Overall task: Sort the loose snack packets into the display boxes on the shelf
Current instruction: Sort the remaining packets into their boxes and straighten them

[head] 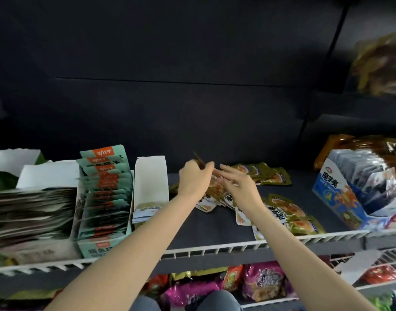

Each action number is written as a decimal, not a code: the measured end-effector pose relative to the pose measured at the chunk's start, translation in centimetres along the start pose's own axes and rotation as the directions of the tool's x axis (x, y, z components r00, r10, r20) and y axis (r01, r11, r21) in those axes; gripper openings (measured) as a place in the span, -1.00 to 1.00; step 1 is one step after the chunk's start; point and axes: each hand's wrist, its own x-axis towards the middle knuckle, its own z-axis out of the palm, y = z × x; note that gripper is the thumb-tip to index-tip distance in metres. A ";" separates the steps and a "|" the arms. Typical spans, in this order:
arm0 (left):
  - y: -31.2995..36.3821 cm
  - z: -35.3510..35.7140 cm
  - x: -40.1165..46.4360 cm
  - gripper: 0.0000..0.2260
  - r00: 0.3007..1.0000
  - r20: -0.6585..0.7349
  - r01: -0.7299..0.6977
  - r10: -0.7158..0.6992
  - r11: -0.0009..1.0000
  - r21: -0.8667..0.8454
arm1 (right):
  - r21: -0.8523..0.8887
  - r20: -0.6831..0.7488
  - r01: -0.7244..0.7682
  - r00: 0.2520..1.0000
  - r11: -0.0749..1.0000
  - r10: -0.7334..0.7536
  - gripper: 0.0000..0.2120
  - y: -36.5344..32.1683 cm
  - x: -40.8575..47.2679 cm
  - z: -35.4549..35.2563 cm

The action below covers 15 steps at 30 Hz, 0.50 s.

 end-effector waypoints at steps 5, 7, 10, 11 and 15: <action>0.8 -4.8 -0.8 -0.87 0.999 -0.038 0.022 -0.034 0.961 -0.275 | 0.342 -0.036 -0.302 0.942 0.890 0.333 -0.30 -3.5 -0.4 0.8; 0.6 -6.9 -1.7 -0.85 0.999 -0.040 0.006 -0.021 0.939 -0.344 | 0.577 0.048 -0.382 0.898 0.722 0.437 -0.33 -4.5 -0.5 1.3; 0.3 -10.0 -3.1 -0.65 0.972 -0.187 -0.151 0.141 0.988 -0.041 | 0.646 0.025 -0.307 0.923 0.698 0.383 -0.68 -6.5 -0.6 1.8; 0.2 -11.1 -3.5 -0.57 0.954 -0.214 -0.198 0.212 0.977 0.084 | 0.567 -0.042 -0.266 0.936 0.780 0.350 -0.76 -7.3 -0.7 2.0; -0.6 -14.1 -4.8 -0.55 0.906 -0.148 -0.325 0.396 0.877 0.354 | 0.085 -0.271 -0.046 0.960 0.995 0.068 -0.98 -10.2 -1.1 2.5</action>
